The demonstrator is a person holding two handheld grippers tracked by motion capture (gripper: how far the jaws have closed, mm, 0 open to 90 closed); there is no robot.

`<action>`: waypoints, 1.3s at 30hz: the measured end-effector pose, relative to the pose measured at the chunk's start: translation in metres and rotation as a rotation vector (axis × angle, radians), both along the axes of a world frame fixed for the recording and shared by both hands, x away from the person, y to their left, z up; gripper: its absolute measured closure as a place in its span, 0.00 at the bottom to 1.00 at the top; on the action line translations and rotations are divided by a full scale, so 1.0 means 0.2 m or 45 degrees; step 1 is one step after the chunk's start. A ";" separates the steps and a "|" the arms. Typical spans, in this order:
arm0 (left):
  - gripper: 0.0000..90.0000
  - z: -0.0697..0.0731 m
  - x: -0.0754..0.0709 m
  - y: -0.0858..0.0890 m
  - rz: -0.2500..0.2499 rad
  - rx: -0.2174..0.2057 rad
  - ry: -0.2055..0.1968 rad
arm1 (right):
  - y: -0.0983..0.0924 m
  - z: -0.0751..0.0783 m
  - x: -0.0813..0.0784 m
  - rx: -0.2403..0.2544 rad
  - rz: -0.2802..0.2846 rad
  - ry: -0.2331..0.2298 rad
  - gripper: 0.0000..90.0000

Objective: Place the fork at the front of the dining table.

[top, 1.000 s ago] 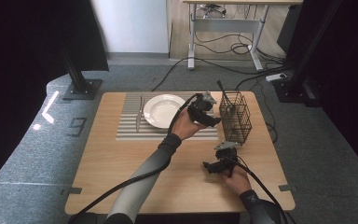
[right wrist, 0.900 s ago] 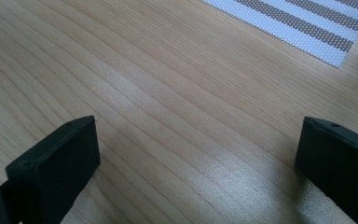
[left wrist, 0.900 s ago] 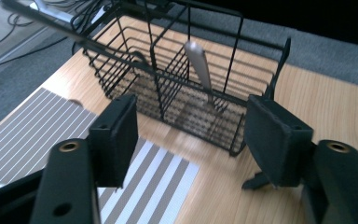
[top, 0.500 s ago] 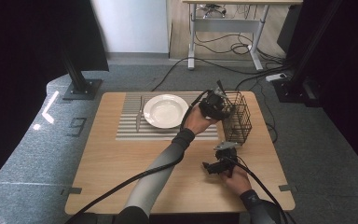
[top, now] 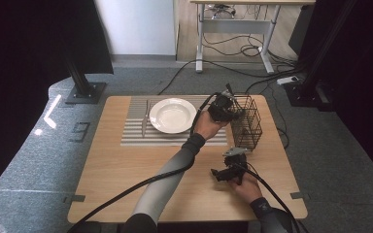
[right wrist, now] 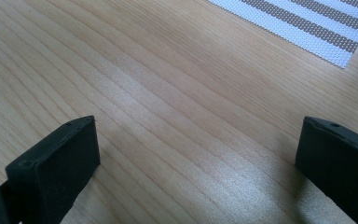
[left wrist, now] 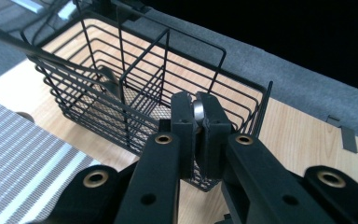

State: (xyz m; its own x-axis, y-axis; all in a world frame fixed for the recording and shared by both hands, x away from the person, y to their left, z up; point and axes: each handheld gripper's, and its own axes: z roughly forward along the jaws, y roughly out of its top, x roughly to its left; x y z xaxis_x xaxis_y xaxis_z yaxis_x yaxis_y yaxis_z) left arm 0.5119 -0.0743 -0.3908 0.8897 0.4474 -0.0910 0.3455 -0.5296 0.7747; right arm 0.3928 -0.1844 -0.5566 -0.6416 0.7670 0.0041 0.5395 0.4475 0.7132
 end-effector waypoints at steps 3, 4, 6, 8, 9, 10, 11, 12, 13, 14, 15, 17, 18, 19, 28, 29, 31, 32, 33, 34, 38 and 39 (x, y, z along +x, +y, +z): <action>0.96 0.05 -0.02 0.00 -0.009 0.004 -0.041 | 0.00 0.00 0.00 -0.001 0.001 0.000 0.00; 0.96 0.07 -0.03 0.01 -0.015 0.000 -0.049 | 0.00 0.00 0.00 0.000 0.000 0.000 0.00; 0.96 0.10 -0.04 0.01 -0.023 -0.020 -0.051 | 0.00 0.00 0.00 0.000 0.000 0.001 0.00; 0.96 0.13 -0.05 0.02 -0.031 -0.026 -0.060 | 0.00 0.00 0.00 0.001 0.000 0.002 0.00; 0.96 0.14 -0.06 0.03 -0.033 -0.030 -0.067 | 0.00 0.00 0.00 0.001 0.000 0.002 0.00; 0.96 0.16 -0.07 0.03 -0.038 -0.034 -0.076 | 0.00 0.00 0.00 0.001 0.000 0.002 0.00; 0.96 0.18 -0.08 0.04 -0.039 -0.042 -0.080 | 0.00 0.00 0.00 0.003 0.000 0.002 0.00; 0.96 0.20 -0.08 0.04 -0.043 -0.045 -0.086 | 0.00 0.00 0.00 0.003 0.000 0.003 0.00; 0.96 0.21 -0.09 0.05 -0.046 -0.048 -0.094 | 0.00 0.00 0.00 0.003 0.000 0.003 0.00; 0.96 0.21 -0.09 0.05 -0.046 -0.048 -0.094 | 0.00 0.00 0.00 0.003 0.000 0.003 0.00; 0.96 0.25 -0.11 0.06 -0.054 -0.052 -0.111 | 0.00 0.00 0.00 0.002 0.000 0.001 0.00; 0.96 0.28 -0.12 0.07 -0.060 -0.054 -0.129 | 0.00 0.00 0.00 0.002 0.000 0.002 0.00; 0.96 0.30 -0.13 0.08 -0.065 -0.054 -0.132 | 0.00 0.00 0.00 0.003 -0.001 0.003 0.00; 0.96 0.32 -0.14 0.09 -0.067 -0.059 -0.136 | 0.00 0.00 0.00 0.003 -0.002 0.004 0.00; 0.96 0.48 -0.23 0.20 -0.069 -0.081 -0.207 | 0.00 0.00 0.00 0.005 -0.004 0.003 0.00; 0.96 0.49 -0.24 0.21 -0.068 -0.081 -0.213 | 0.00 0.00 0.00 0.005 -0.004 0.003 0.00; 0.96 0.51 -0.27 0.25 -0.069 -0.082 -0.231 | 0.00 0.00 0.00 0.005 -0.005 0.004 0.00; 0.96 0.51 -0.28 0.27 -0.070 -0.079 -0.236 | 0.00 0.00 0.00 0.005 -0.005 0.004 0.00; 0.96 0.52 -0.29 0.29 -0.067 -0.075 -0.239 | 0.00 0.00 0.00 0.005 -0.005 0.004 0.00; 0.96 0.52 -0.29 0.30 -0.067 -0.069 -0.244 | 0.00 0.00 0.00 0.005 -0.004 0.004 0.00; 0.96 0.49 -0.31 0.38 -0.054 -0.046 -0.242 | 0.00 0.00 0.00 0.003 -0.005 0.007 0.00; 0.96 0.47 -0.31 0.41 -0.047 -0.044 -0.231 | 0.00 0.00 0.00 0.003 -0.003 0.005 0.00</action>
